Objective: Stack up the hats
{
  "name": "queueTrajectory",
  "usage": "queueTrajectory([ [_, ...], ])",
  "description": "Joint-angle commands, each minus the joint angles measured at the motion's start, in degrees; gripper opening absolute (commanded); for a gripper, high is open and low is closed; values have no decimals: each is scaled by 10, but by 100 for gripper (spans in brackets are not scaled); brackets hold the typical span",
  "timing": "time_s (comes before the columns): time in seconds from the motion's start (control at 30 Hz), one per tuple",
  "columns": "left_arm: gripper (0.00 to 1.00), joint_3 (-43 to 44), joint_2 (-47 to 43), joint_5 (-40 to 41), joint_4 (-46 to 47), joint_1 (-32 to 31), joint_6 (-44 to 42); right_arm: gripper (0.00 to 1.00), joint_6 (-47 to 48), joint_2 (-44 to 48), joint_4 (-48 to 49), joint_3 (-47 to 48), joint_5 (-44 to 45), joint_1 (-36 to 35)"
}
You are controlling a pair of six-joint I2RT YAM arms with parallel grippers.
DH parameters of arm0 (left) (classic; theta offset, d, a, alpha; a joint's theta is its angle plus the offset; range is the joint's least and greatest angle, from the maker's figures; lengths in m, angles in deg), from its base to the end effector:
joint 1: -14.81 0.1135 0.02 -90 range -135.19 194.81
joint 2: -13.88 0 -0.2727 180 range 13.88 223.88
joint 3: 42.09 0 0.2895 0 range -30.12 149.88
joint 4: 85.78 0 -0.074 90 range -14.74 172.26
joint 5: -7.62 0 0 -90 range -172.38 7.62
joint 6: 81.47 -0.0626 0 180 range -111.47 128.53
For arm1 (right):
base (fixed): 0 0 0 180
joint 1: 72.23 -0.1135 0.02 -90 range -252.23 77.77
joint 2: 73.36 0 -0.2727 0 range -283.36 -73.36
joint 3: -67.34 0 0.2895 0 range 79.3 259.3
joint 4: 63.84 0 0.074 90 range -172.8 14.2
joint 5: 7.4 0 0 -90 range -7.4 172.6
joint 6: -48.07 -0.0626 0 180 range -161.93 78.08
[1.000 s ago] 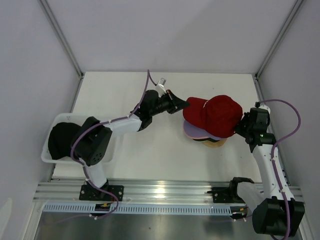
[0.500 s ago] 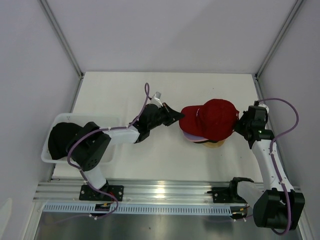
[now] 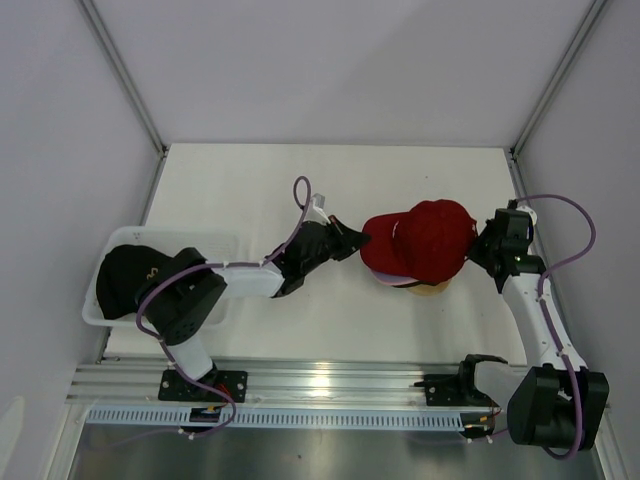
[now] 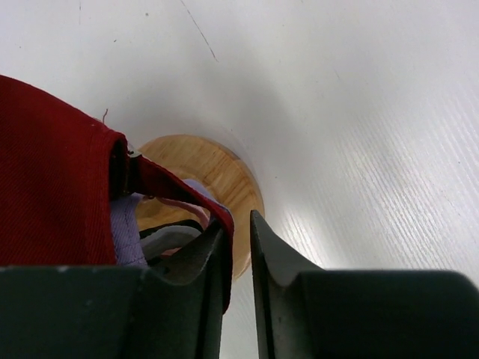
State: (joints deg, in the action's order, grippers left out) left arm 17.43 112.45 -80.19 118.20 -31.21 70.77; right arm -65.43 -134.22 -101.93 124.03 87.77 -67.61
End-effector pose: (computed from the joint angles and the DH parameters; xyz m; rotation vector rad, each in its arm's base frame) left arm 0.2915 -0.2986 0.1653 -0.3170 2.0128 -1.2424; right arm 0.2755 -0.0279 0.2389 0.6047 2.2248 0.0646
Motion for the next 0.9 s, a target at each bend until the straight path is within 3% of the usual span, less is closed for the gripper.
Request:
queueTrajectory([
  [0.0,1,-40,21,64,-145,-12,-117,22,7,-8,-1,15,31,3],
  [0.13,4,-41,13,70,-150,-18,-137,33,11,7,-10,30,25,3],
  [0.2,9,-44,10,81,-157,-21,-139,44,16,19,-26,50,20,3],
  [0.23,10,-46,8,83,-156,-21,-140,53,19,22,-33,61,20,3],
  [0.33,11,-44,2,89,-159,-21,-145,68,31,38,-74,111,15,3],
  [0.53,3,-29,7,97,-171,-28,-150,74,31,85,-136,172,19,3],
  [0.73,6,-20,16,98,-177,-43,-159,75,25,126,-153,181,59,3],
  [0.87,10,-17,34,101,-187,-50,-157,76,35,130,-121,174,18,3],
])
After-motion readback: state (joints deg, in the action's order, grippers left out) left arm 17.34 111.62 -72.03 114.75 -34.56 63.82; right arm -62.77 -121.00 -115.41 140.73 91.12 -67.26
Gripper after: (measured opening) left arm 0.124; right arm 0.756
